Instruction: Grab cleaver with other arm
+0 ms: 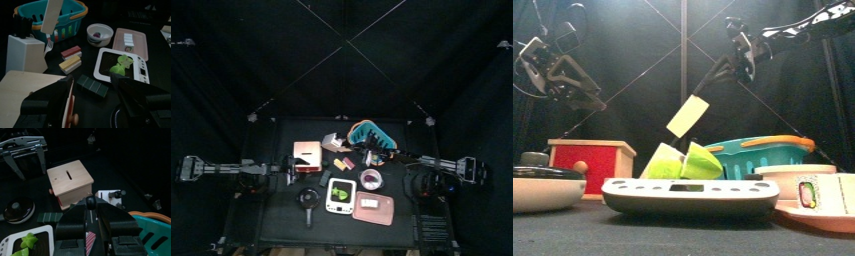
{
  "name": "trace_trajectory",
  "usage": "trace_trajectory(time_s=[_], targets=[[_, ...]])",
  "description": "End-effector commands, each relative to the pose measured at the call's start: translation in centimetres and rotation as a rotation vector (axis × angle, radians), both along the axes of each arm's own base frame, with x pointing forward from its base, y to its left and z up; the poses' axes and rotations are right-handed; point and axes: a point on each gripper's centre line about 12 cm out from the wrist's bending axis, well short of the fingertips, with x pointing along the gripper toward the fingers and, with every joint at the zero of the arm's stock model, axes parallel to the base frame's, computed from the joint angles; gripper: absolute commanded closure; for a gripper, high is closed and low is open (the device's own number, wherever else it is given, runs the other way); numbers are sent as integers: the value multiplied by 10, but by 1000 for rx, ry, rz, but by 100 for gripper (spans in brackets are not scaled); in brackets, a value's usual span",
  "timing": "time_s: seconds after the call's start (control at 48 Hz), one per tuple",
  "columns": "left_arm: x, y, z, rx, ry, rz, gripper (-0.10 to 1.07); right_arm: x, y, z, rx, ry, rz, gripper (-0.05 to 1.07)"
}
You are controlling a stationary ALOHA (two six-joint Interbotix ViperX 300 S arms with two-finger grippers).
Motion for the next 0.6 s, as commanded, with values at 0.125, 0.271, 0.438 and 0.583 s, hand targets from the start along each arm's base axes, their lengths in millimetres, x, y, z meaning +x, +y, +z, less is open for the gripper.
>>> trace_trajectory(time_s=[0.125, 0.271, 0.438, 0.583], targets=[[3, 1, 5, 4, -23, 1, 2, 1, 19, 14, 7, -67, 79, 63], [6, 0, 15, 29, -83, -15, 2, 5, 36, 12, 29, -89, 151, 63], [11, -4, 28, 83, -206, -64, 2, 10, 54, 13, 58, -126, 232, 63], [17, -7, 33, 107, -277, -95, 2, 11, 63, 20, 73, -184, 297, 63]])
